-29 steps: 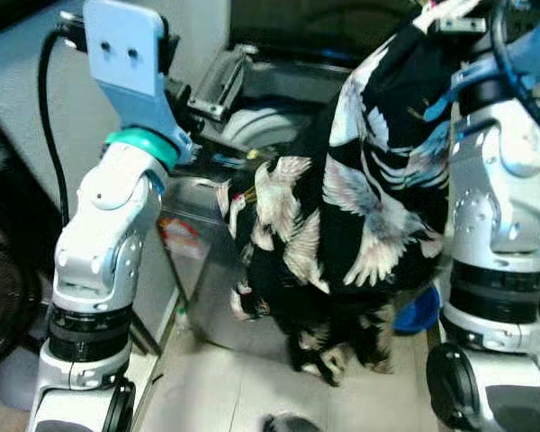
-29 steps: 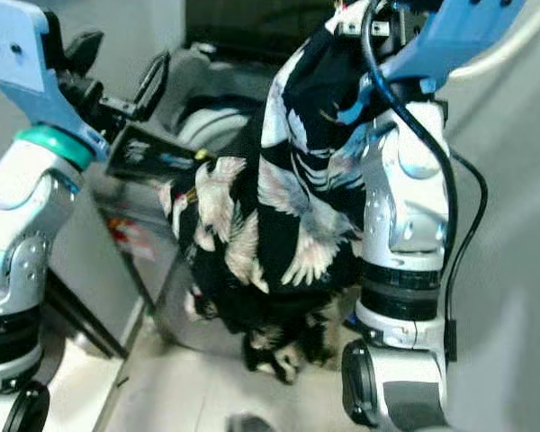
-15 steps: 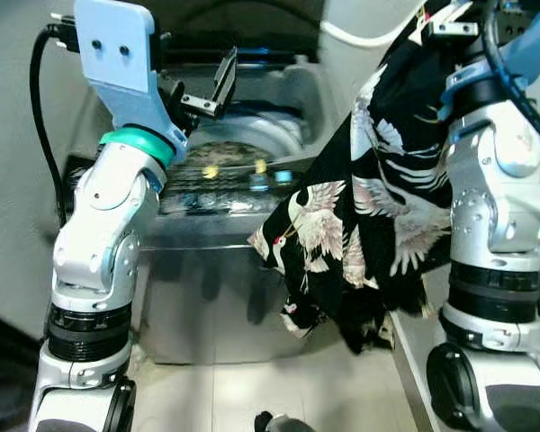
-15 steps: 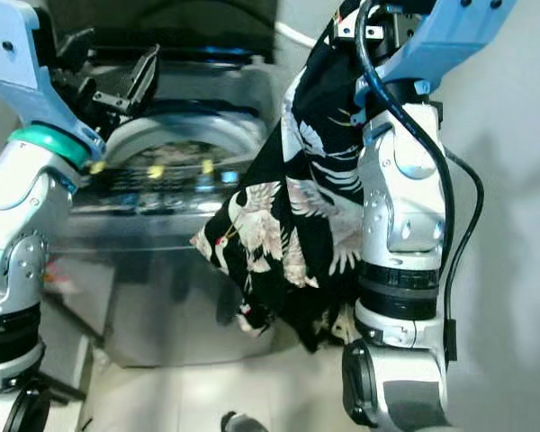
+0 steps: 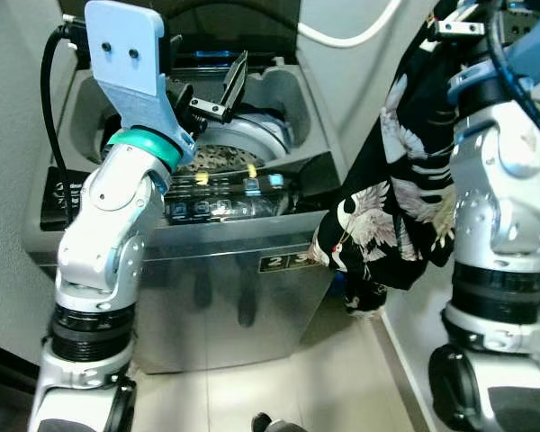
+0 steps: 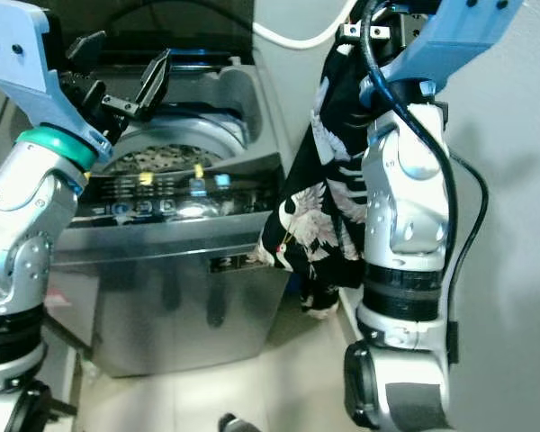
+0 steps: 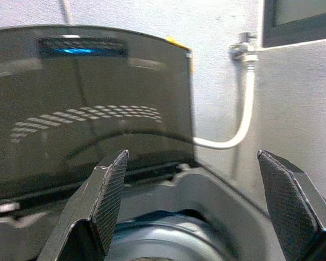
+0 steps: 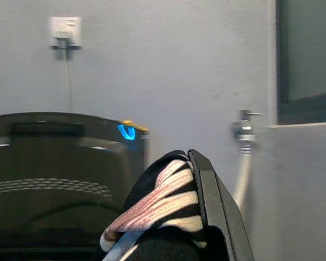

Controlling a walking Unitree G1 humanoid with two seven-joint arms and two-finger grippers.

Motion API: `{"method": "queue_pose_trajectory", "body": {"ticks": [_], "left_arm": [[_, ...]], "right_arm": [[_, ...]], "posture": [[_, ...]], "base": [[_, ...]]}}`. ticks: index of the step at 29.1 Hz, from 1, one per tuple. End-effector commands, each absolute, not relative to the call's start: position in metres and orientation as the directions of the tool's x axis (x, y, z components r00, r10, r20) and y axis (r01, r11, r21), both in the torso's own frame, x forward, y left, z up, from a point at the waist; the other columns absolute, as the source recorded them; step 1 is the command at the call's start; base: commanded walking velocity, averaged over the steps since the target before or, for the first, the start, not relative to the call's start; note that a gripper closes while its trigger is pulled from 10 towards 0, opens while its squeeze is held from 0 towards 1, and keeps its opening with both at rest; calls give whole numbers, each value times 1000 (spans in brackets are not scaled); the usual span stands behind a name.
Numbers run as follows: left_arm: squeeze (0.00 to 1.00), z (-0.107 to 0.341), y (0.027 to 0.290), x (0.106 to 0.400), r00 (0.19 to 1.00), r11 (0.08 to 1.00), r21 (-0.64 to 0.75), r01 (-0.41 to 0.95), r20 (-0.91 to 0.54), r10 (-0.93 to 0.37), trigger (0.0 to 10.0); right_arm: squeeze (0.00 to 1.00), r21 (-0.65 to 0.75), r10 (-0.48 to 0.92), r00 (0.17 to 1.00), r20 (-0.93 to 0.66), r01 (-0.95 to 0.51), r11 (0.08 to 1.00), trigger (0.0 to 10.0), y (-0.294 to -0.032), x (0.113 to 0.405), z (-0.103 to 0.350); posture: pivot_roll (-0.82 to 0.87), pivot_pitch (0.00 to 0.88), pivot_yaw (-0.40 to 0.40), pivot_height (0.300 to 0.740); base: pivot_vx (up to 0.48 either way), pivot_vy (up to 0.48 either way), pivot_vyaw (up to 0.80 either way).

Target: Clothes washing

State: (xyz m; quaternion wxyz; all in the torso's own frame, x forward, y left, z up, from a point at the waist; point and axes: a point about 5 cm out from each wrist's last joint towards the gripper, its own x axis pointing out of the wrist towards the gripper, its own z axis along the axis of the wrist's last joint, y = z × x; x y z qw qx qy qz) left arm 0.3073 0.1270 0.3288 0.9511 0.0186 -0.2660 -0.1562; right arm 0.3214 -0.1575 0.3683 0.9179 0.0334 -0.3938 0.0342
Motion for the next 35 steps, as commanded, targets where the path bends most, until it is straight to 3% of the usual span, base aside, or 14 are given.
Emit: {"method": "queue_pose_trajectory", "body": {"ticks": [1,15,21,28,30,32,33,34,35], "left_arm": [[0,327,126,308,813,950,132,284,491,-312,10000],[0,324,124,309,815,945,143,294,479,-326,10000],[0,327,123,306,773,903,222,369,466,-430,10000],[0,325,107,305,743,875,233,425,462,-484,10000],[0,300,84,294,681,772,251,584,366,-635,10000],[0,300,84,294,681,772,251,584,366,-635,10000],[0,291,75,291,639,714,217,666,328,-696,10000],[0,291,75,291,639,714,217,666,328,-696,10000],[0,286,70,295,613,677,186,712,305,-728,10000]], "right_arm": [[0,29,37,674,738,-87,996,10000,-158,319,371],[0,24,38,673,738,-83,996,10000,-157,319,371],[0,1,63,655,753,-97,995,10000,-150,322,377],[0,-87,221,530,819,-266,960,10000,-100,341,429],[0,-53,304,475,826,-471,881,10000,-75,341,458],[0,-53,304,475,826,-471,881,10000,-75,341,458],[0,-21,333,437,836,-580,814,10000,-67,337,470],[0,-21,333,437,836,-580,814,10000,-67,337,470],[0,-2,358,387,850,-677,736,10000,-61,330,482]], "posture": [[26,6,31,740],[28,12,32,740],[31,22,33,740],[15,50,20,740],[10,70,-7,740],[10,70,-7,740],[14,77,-13,740],[14,77,-13,740],[12,85,-14,740]], "base": [[0,0,0],[0,0,0],[0,0,0],[0,0,0],[0,0,0],[0,0,0],[0,0,0],[0,0,0],[0,0,0]]}}
